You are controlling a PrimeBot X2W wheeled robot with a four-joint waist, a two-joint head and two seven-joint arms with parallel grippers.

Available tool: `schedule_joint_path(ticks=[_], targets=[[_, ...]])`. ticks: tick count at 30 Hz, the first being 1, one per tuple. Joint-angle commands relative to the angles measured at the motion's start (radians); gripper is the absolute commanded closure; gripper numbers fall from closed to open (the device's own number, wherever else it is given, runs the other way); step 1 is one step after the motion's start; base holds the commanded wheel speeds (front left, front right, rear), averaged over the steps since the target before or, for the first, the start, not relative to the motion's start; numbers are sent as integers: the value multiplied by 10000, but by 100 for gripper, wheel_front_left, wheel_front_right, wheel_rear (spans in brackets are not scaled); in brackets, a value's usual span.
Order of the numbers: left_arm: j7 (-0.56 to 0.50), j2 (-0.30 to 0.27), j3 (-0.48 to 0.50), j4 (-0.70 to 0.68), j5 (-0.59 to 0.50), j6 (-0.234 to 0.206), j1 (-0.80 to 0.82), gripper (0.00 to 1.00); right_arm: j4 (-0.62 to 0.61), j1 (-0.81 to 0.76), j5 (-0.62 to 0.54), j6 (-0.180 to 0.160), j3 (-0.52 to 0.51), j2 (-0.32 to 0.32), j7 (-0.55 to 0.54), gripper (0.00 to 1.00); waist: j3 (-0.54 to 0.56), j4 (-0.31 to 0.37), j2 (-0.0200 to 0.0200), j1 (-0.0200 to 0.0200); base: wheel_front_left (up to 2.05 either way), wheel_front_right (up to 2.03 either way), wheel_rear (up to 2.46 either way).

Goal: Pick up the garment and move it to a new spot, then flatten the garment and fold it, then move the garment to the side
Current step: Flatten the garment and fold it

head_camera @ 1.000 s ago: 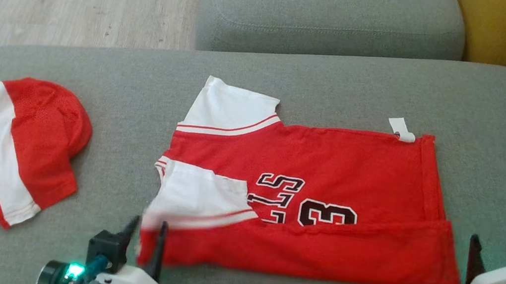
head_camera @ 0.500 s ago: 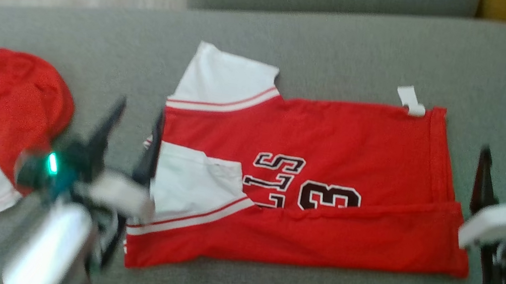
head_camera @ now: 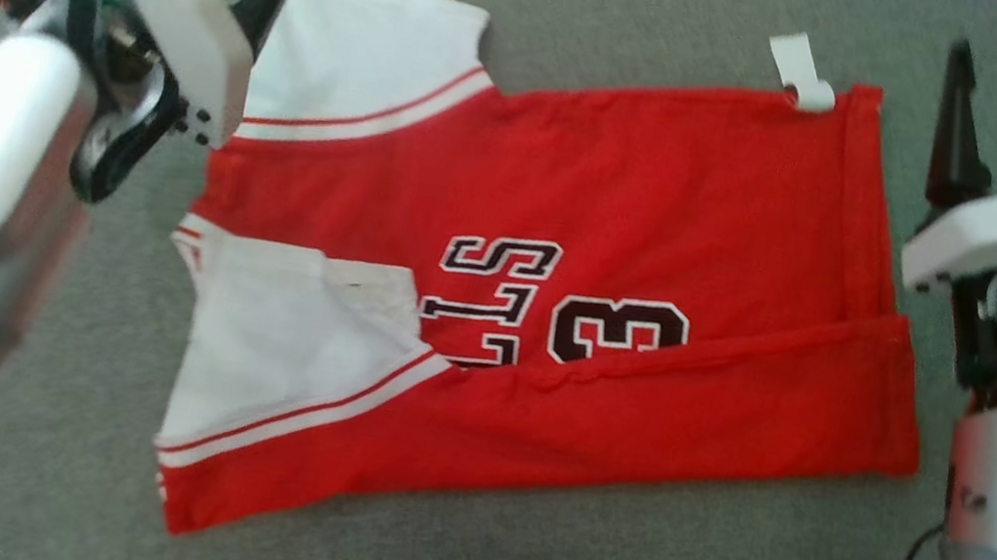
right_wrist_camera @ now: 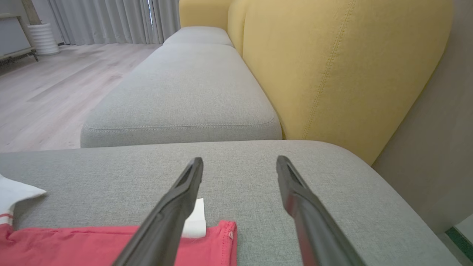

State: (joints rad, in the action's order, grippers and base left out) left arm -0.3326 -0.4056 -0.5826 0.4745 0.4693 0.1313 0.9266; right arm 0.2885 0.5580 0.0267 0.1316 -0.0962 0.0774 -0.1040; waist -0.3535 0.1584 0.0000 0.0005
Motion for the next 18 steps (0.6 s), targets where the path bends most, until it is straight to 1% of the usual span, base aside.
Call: schedule_joint_path(ticks=[1,6,10,13,18], targets=[[-292,-617,-227,-215,470,-12,751,0,-195,383,123,-9,237,98,148,0,-483,401,0,-5,0,0,0],[-1096,-1363,-1776,44,1958,-9,1685,0,82,933,232,-9,255,80,395,0,-919,647,0,-5,0,0,0],[-1113,-1820,-2468,481,2414,-8,2259,0,214,1180,265,-9,301,35,543,0,-1184,796,0,-5,0,0,0],[-985,-1950,-2763,985,2580,-7,2540,0,274,1287,284,-9,353,4,622,0,-1315,890,0,-5,0,0,0],[-764,-1992,-3232,1546,2809,-7,2937,0,302,1397,330,-9,438,-34,693,0,-1521,1015,0,-5,0,0,0]])
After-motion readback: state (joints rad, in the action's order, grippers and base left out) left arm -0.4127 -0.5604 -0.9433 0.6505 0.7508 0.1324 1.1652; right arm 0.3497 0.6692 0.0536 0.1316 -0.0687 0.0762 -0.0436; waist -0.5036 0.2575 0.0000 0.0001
